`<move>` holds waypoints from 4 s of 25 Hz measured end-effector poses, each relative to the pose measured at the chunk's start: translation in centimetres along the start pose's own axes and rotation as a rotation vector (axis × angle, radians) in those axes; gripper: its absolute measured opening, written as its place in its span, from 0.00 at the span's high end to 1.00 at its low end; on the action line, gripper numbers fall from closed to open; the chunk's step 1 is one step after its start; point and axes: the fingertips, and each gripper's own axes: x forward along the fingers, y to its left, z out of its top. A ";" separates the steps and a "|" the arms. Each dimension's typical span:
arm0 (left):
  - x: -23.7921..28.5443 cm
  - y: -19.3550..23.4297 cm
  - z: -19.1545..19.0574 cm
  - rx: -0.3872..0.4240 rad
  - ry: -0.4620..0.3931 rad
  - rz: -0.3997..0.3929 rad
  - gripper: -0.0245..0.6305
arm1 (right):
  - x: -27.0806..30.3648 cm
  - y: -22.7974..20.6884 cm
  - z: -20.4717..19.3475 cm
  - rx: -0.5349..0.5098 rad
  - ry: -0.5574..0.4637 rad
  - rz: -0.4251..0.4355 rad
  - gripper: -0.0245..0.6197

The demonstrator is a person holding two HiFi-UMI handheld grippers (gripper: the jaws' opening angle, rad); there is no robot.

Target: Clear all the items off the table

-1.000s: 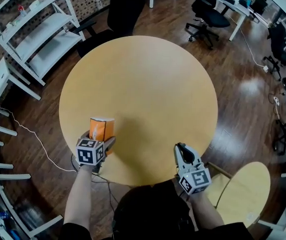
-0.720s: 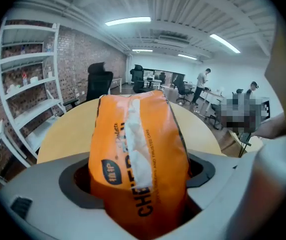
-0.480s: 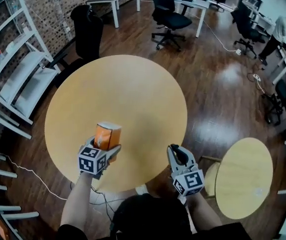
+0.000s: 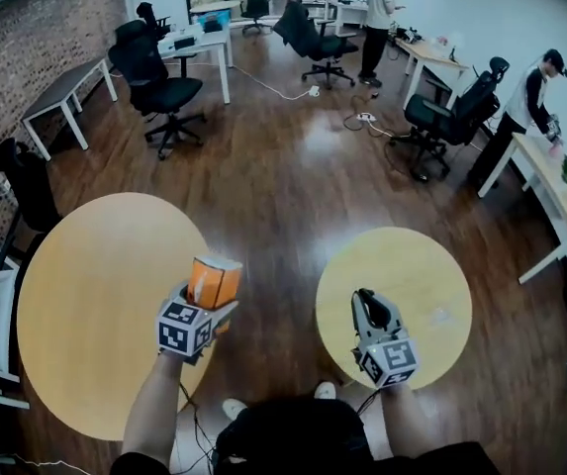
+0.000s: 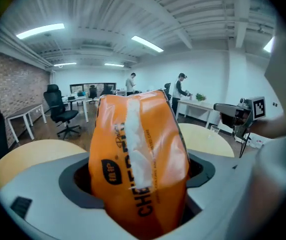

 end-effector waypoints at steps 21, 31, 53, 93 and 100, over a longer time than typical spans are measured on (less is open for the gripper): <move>23.1 -28.6 5.0 0.163 0.120 -0.446 0.28 | -20.6 -26.2 -3.1 0.110 -0.035 -0.512 0.90; 29.9 -35.4 1.9 0.195 0.272 -0.609 0.28 | -26.8 -27.3 -5.0 0.177 -0.013 -0.721 0.90; 37.1 -40.7 -10.1 0.321 0.597 -0.575 0.28 | -30.8 -26.9 -14.1 0.387 0.136 -0.802 0.90; 22.9 -26.1 16.6 -0.286 -0.337 -0.337 0.91 | -23.7 -28.2 -1.9 0.216 -0.104 -0.623 0.95; 15.8 -20.5 15.4 -0.193 -0.495 -0.194 0.96 | -18.3 -26.5 0.7 0.157 -0.163 -0.561 0.95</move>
